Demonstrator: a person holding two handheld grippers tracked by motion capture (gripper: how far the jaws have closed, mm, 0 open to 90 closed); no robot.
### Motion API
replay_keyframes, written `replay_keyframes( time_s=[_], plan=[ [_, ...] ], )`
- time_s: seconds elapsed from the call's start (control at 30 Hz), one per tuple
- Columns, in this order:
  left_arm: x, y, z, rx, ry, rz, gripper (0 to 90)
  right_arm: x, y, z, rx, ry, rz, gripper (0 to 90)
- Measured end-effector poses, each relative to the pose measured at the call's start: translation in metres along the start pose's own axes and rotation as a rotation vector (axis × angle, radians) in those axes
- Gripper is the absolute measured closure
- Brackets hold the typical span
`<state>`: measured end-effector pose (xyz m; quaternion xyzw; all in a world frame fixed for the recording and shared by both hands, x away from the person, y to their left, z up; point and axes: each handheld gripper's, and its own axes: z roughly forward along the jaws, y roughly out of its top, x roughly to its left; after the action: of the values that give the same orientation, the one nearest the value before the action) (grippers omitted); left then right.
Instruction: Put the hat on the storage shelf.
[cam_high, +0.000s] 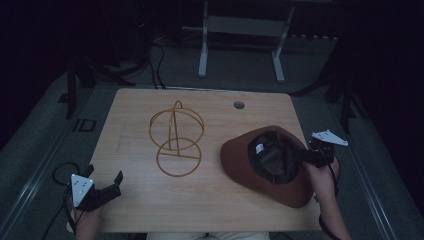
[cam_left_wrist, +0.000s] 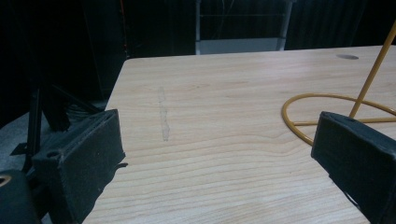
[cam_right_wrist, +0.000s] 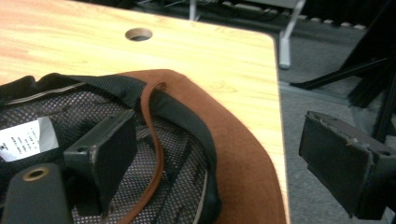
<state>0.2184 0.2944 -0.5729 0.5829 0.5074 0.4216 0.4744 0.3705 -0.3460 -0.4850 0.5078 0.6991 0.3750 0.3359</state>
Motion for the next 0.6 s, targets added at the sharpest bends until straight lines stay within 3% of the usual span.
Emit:
replay_keyframes(
  time_s=[0.07,0.23,0.33,0.47,0.6],
  plan=[
    [0.001,0.0,0.0,0.001,0.005,-0.001,2.7,-0.002,0.001,0.01,0.049,0.008,0.012,11.1],
    [0.002,0.0,0.0,0.009,0.008,-0.008,2.7,-0.003,-0.002,0.026,0.097,-0.016,0.016,11.4],
    [0.002,-0.001,0.0,0.015,0.009,-0.004,2.7,-0.005,-0.006,0.037,0.159,-0.045,0.012,14.8],
    [0.002,-0.001,-0.001,0.017,0.006,-0.003,2.7,-0.006,-0.015,0.052,0.233,-0.044,0.003,22.1],
    [0.002,-0.001,-0.001,0.02,0.004,-0.006,2.7,-0.005,-0.021,0.06,0.261,-0.045,0.012,23.0]
  ],
)
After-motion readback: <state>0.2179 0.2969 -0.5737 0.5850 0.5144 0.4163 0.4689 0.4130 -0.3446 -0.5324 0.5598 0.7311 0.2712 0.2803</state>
